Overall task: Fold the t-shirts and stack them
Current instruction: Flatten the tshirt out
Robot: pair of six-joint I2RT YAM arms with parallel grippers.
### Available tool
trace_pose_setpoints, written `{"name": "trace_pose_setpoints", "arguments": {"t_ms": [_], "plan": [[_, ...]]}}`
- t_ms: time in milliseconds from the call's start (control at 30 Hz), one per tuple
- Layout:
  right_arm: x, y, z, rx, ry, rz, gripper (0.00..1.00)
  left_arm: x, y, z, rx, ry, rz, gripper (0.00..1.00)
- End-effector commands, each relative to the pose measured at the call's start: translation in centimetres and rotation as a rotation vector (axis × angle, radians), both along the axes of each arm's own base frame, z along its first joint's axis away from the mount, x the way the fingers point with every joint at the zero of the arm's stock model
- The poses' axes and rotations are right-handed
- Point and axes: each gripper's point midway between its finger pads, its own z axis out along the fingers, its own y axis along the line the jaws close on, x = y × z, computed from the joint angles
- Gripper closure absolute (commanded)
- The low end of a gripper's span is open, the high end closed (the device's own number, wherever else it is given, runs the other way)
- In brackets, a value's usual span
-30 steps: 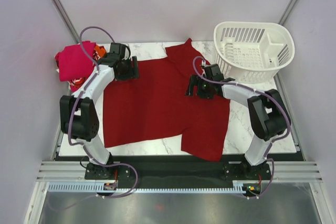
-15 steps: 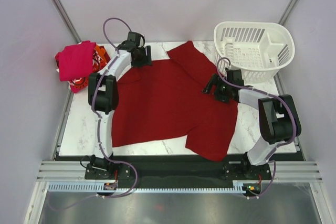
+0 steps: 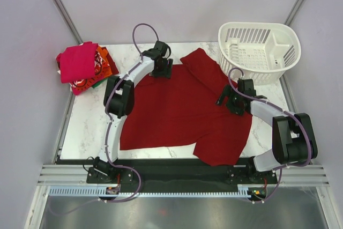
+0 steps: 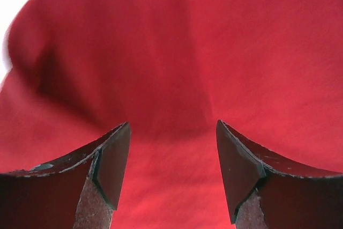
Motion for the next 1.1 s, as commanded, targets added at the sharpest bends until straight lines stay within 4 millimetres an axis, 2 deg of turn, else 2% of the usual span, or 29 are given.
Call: {"name": "trace_pose_setpoints", "arguments": {"t_ms": [0,33,167,267,367,400,533,700,967,1000,1067], "plan": [[-0.7,-1.0,0.2,-0.048,0.047,-0.01,0.02,-0.4,4.6,6.1,0.221,-0.142,0.038,0.28],[-0.6,-0.9,0.5,-0.041,0.04,-0.008,0.02,-0.7,5.3,7.4,0.271,-0.172,0.054,0.28],[-0.2,-0.5,2.3,-0.024,-0.003,-0.001,0.02,-2.5,6.7,7.1,0.397,-0.17,0.052,0.31],[-0.4,0.0,3.1,-0.008,-0.025,0.011,0.02,-2.7,6.4,6.3,0.442,-0.166,0.037,0.33],[-0.9,0.2,3.2,-0.001,-0.028,0.025,0.02,-2.5,5.8,5.5,0.465,-0.162,0.019,0.35],[-1.1,0.3,3.0,-0.001,-0.024,0.029,0.02,-2.5,5.8,4.6,0.48,-0.148,0.012,0.36],[-1.6,0.2,3.0,-0.005,-0.027,0.033,0.02,-2.3,5.4,3.0,0.479,-0.122,-0.002,0.39],[-1.8,0.1,2.5,-0.013,-0.015,0.039,0.02,-2.4,5.0,2.5,0.46,-0.115,0.001,0.39],[-1.8,0.2,2.1,-0.011,-0.005,0.047,0.02,-2.1,5.4,0.1,0.509,-0.086,-0.011,0.41],[-1.9,0.2,2.0,-0.012,-0.004,0.05,0.02,-2.0,5.4,0.0,0.512,-0.085,-0.012,0.43],[-2.0,0.1,1.8,-0.016,0.001,0.055,0.02,-1.9,5.6,-0.2,0.526,-0.087,-0.012,0.57]]}}
